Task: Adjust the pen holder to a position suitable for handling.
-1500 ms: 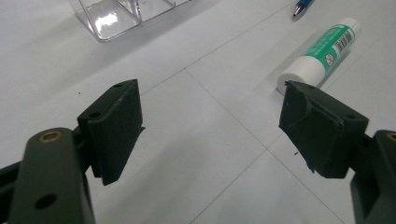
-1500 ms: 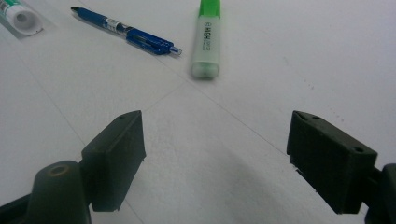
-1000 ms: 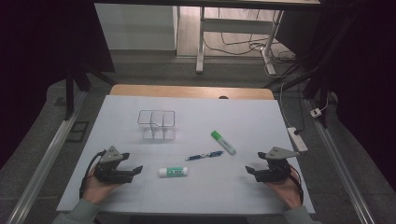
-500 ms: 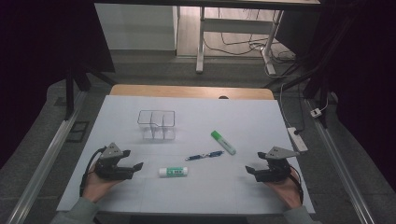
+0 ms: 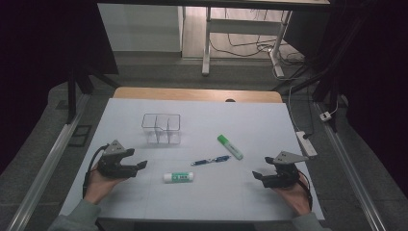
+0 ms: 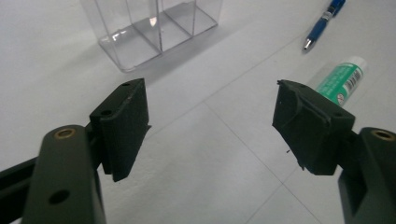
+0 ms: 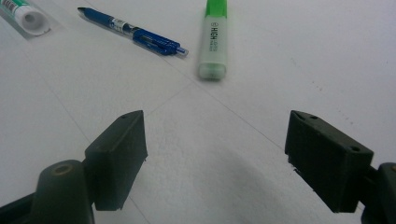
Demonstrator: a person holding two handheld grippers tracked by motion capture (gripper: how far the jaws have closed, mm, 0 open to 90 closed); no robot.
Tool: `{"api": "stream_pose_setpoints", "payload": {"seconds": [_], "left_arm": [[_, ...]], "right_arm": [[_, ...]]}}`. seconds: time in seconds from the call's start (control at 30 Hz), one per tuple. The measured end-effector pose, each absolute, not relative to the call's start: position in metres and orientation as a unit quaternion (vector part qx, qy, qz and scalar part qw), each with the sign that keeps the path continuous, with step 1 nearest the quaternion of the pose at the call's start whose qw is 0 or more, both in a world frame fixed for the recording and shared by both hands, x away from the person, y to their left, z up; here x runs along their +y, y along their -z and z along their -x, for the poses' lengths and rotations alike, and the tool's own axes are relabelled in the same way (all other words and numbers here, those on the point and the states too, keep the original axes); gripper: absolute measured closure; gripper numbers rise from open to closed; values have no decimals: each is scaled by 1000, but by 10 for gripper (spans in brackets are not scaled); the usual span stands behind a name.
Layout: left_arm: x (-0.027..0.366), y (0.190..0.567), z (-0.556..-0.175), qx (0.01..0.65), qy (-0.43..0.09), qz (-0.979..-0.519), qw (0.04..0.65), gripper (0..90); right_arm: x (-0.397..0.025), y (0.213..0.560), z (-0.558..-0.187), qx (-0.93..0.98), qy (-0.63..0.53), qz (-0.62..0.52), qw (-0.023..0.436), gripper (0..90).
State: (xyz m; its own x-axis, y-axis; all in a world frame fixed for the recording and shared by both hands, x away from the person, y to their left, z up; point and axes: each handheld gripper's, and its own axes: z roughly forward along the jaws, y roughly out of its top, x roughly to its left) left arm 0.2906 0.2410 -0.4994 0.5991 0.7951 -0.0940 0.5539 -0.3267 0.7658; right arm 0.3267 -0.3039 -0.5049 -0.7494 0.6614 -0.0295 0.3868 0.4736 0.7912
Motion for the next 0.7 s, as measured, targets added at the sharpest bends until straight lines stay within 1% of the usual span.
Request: {"api": "stream_pose_setpoints", "payload": {"seconds": [0.3, 0.5, 0.57, 0.63, 0.67, 0.7], "left_arm": [[243, 494, -308, 425, -169, -804, 381, 295], [247, 491, -317, 426, -178, -803, 377, 328], [249, 490, -320, 427, -179, -802, 376, 364], [249, 490, -323, 427, -182, -804, 372, 379], [250, 490, -325, 427, -185, -804, 370, 423], [250, 490, -326, 430, -188, -803, 369, 423]], "right_arm": [[-304, 505, -326, 843, -405, -312, 169, 204], [-305, 506, -325, 843, -405, -310, 171, 213], [-304, 505, -324, 842, -408, -308, 174, 215], [-304, 505, -324, 842, -408, -307, 175, 215], [-304, 505, -324, 843, -406, -307, 174, 215], [-304, 505, -324, 843, -406, -307, 174, 215]]}}
